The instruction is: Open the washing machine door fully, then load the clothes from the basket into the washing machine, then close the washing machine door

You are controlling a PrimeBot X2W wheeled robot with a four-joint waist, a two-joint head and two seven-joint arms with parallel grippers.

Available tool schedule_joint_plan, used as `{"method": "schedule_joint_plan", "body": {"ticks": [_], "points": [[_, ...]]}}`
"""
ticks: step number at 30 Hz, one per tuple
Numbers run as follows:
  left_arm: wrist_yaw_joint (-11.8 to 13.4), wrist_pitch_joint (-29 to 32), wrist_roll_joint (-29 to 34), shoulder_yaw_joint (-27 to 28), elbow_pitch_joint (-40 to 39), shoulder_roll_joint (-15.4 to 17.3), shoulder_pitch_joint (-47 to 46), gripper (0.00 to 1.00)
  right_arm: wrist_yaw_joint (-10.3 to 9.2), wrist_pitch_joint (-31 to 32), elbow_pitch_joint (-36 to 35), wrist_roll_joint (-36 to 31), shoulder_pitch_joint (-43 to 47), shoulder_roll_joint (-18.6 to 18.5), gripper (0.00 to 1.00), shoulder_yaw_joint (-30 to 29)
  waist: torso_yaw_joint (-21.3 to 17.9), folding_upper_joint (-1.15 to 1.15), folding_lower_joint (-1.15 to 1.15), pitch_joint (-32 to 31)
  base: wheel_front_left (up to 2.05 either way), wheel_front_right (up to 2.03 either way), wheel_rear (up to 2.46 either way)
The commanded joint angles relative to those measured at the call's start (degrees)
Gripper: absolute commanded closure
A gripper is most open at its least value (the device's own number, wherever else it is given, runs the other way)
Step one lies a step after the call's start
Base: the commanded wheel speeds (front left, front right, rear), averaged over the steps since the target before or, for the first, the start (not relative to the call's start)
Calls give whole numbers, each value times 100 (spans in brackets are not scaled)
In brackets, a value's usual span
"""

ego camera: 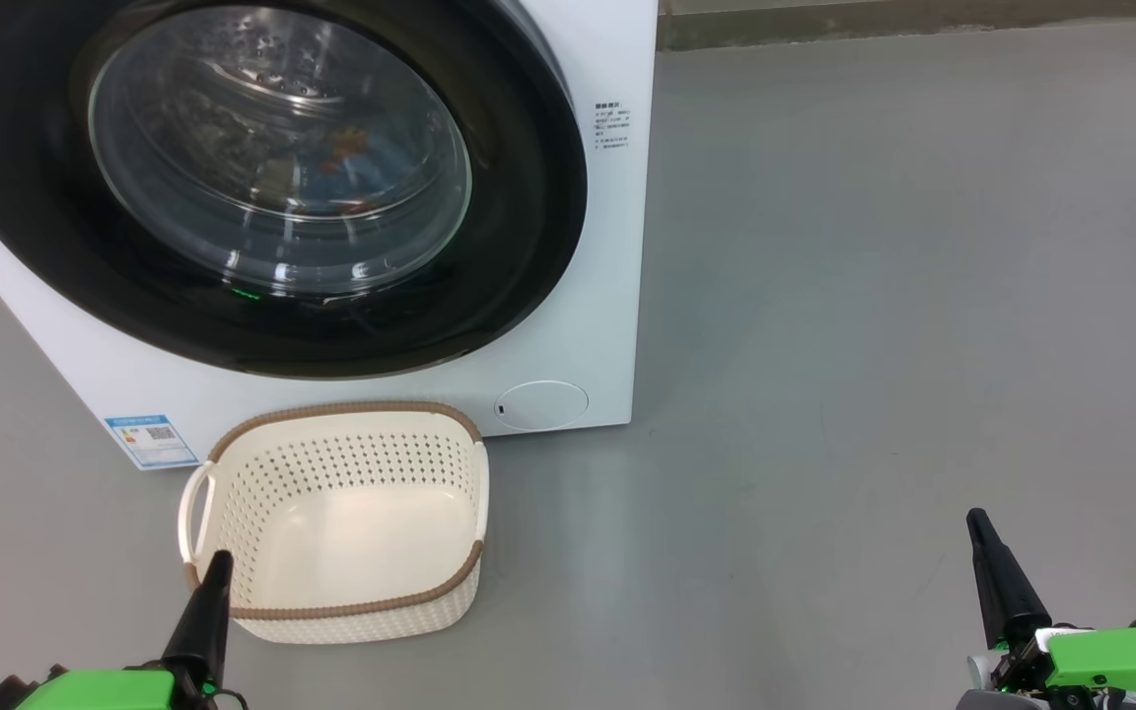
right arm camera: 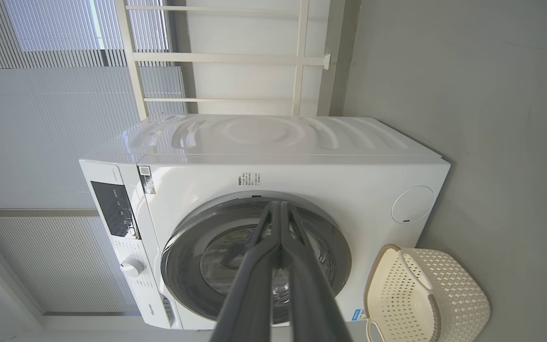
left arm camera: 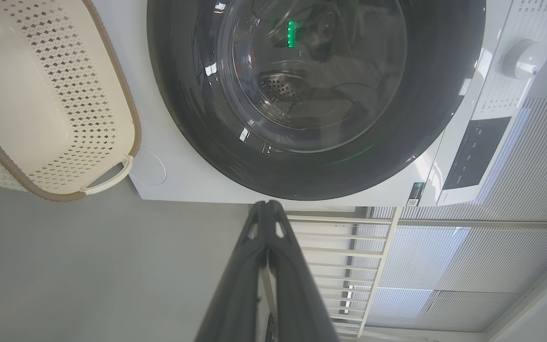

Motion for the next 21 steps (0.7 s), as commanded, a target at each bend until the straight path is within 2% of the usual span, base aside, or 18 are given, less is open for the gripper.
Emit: {"method": "schedule_joint_plan", "body": {"ticks": [1, 21], "points": [[-17, 35, -47, 195, -111, 74, -236, 100, 9, 43, -174, 24, -260, -27, 100, 128, 0, 0, 0, 0, 0, 0, 0], [-17, 34, -48, 195, -111, 74, -236, 100, 9, 43, -174, 24, -260, -27, 100, 128, 0, 0, 0, 0, 0, 0, 0]]}}
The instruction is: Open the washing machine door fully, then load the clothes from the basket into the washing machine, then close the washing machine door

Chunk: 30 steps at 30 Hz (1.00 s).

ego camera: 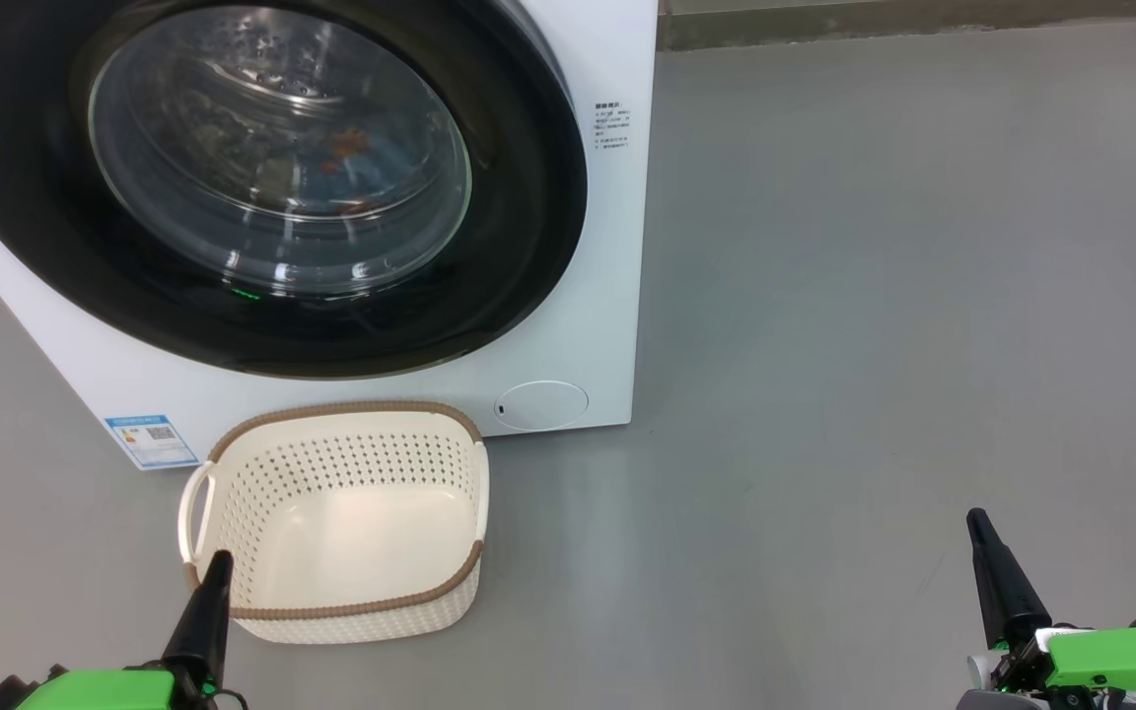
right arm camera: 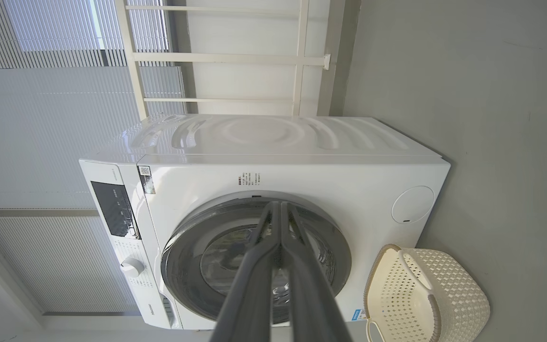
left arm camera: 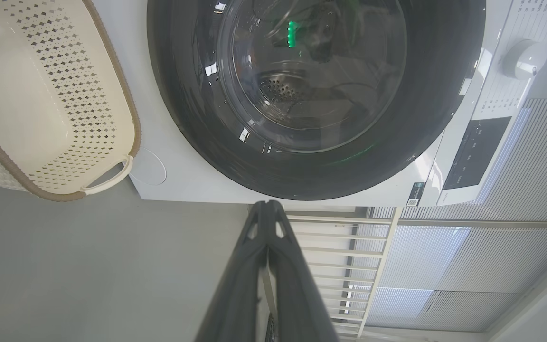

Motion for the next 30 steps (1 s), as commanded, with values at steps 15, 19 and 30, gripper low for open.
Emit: {"method": "schedule_joint_plan", "body": {"ticks": [15, 19, 30], "points": [[-17, 34, -48, 194, -111, 75, -236, 100, 9, 43, -174, 24, -260, -27, 100, 128, 0, 0, 0, 0, 0, 0, 0], [-17, 34, -48, 194, -111, 75, -236, 100, 9, 43, -174, 24, -260, -27, 100, 128, 0, 0, 0, 0, 0, 0, 0], [-17, 34, -48, 194, -111, 75, -236, 100, 9, 43, -174, 24, -260, -27, 100, 128, 0, 0, 0, 0, 0, 0, 0]]}}
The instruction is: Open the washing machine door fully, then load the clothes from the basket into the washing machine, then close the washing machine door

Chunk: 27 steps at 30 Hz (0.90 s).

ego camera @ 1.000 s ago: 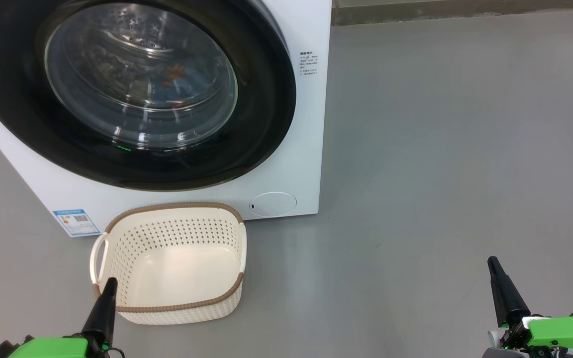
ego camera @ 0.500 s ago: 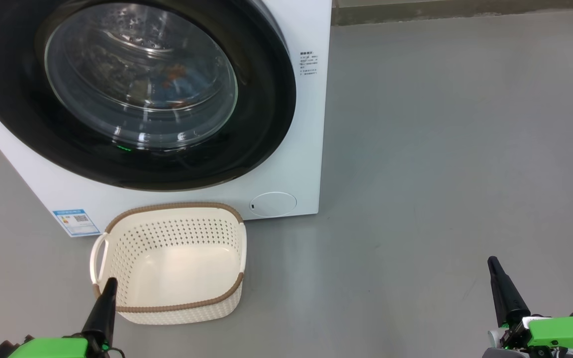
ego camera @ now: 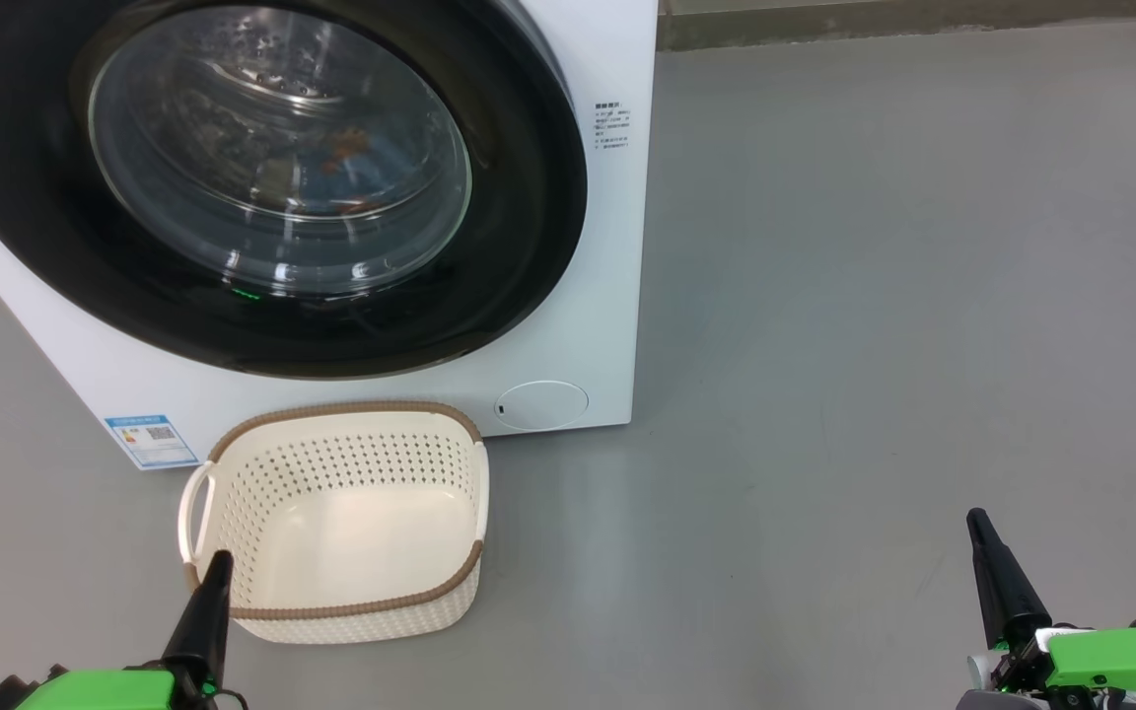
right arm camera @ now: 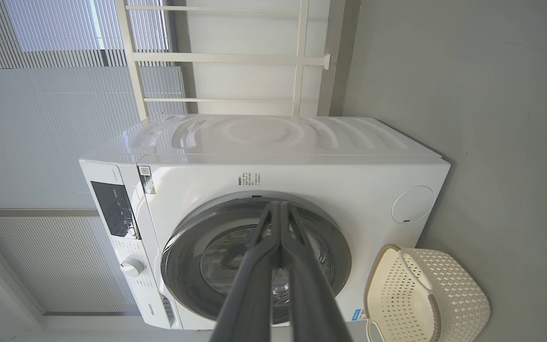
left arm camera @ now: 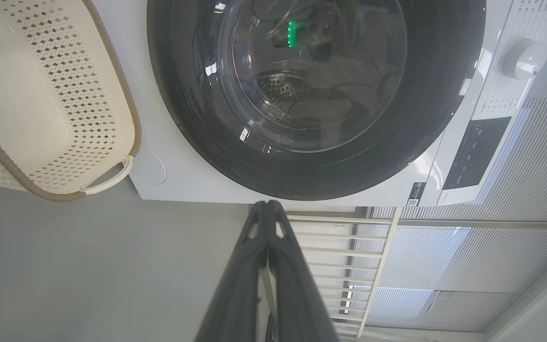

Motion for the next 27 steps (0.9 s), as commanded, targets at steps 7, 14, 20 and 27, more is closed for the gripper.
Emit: {"method": "schedule_joint_plan", "body": {"ticks": [7, 14, 20, 27], "points": [[-17, 34, -48, 194, -111, 75, -236, 100, 9, 43, -174, 24, -260, -27, 100, 129, 0, 0, 0, 0, 0, 0, 0], [-17, 34, -48, 194, -111, 75, -236, 100, 9, 43, -174, 24, -260, -27, 100, 129, 0, 0, 0, 0, 0, 0, 0], [-17, 34, -48, 194, -111, 75, -236, 100, 9, 43, -174, 24, -260, -27, 100, 129, 0, 0, 0, 0, 0, 0, 0], [-17, 34, -48, 194, -112, 75, -236, 100, 9, 43, -174, 24, -260, -27, 100, 129, 0, 0, 0, 0, 0, 0, 0]]}}
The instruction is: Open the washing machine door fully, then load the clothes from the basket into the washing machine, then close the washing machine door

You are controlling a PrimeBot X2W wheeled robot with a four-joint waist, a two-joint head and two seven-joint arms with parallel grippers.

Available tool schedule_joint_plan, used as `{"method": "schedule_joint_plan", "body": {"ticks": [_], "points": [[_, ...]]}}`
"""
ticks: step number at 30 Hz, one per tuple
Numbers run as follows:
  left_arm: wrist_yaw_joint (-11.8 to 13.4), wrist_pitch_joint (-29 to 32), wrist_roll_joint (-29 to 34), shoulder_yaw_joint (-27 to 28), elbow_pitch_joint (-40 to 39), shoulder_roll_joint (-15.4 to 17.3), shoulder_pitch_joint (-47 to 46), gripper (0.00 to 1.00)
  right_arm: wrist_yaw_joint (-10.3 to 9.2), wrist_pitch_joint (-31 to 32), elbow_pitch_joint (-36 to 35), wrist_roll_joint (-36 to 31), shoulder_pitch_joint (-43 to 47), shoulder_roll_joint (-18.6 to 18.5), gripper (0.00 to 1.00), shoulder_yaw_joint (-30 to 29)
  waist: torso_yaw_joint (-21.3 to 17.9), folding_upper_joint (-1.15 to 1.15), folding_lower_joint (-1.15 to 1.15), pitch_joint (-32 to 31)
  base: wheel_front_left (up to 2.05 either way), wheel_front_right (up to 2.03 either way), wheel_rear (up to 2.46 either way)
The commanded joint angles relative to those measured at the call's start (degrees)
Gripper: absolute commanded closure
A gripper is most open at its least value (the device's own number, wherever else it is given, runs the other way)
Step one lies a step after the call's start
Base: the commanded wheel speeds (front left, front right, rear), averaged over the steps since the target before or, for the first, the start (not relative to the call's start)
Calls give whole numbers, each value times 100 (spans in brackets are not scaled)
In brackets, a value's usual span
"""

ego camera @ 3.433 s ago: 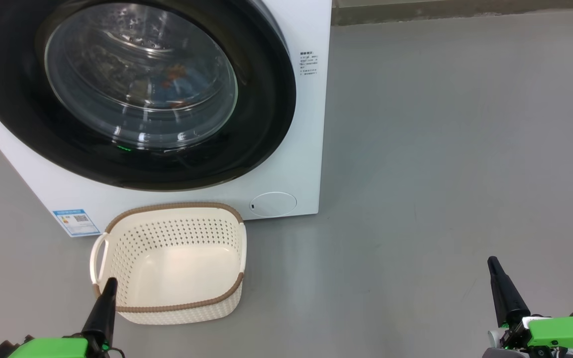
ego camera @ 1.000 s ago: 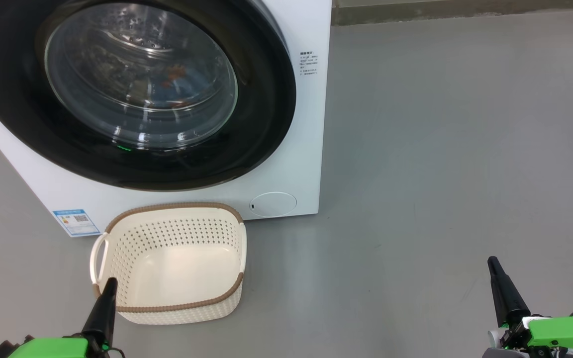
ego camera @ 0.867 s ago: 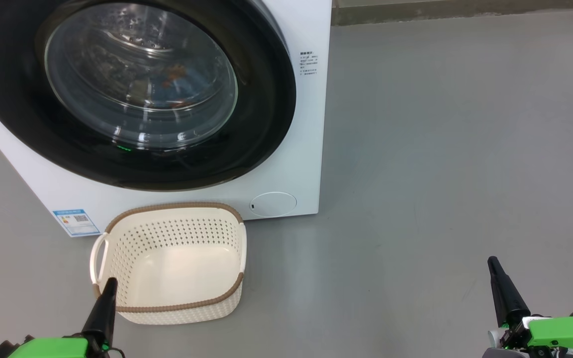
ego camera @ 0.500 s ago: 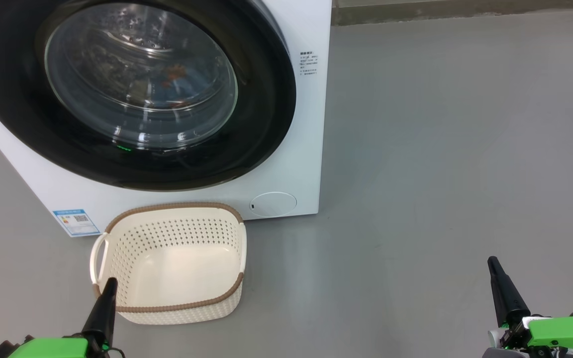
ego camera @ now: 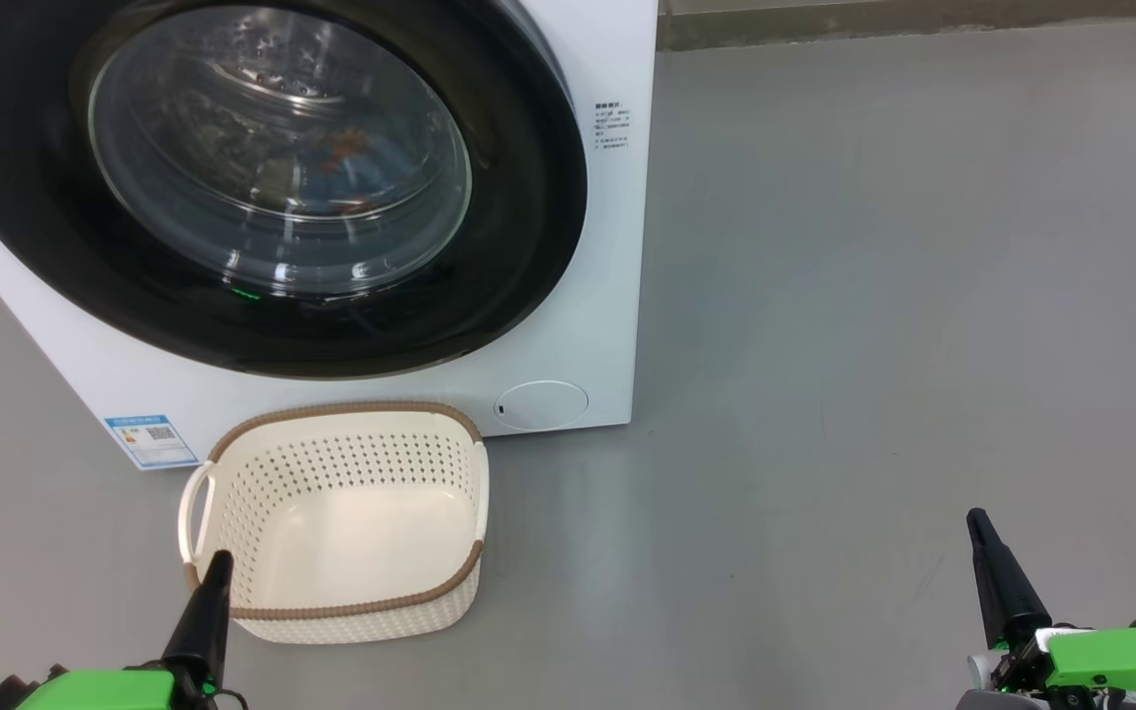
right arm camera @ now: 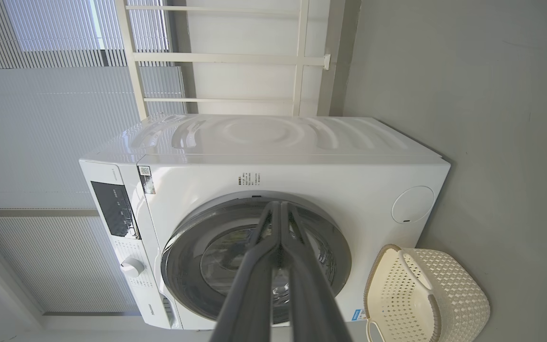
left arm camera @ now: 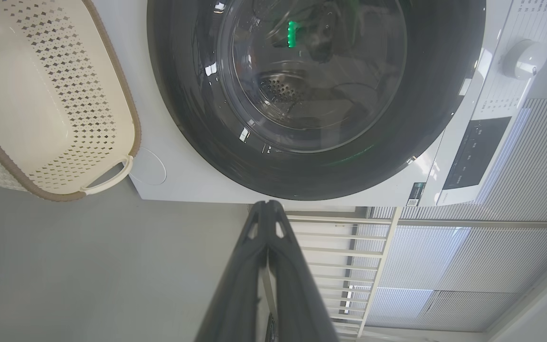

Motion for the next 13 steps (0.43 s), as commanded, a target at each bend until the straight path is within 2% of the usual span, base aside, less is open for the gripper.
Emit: {"method": "schedule_joint_plan", "body": {"ticks": [1, 13], "points": [[-17, 34, -48, 194, -112, 75, -236, 100, 9, 43, -174, 24, -260, -27, 100, 129, 0, 0, 0, 0, 0, 0, 0], [-17, 34, -49, 194, -112, 75, -236, 100, 9, 43, -174, 24, -260, -27, 100, 129, 0, 0, 0, 0, 0, 0, 0]]}}
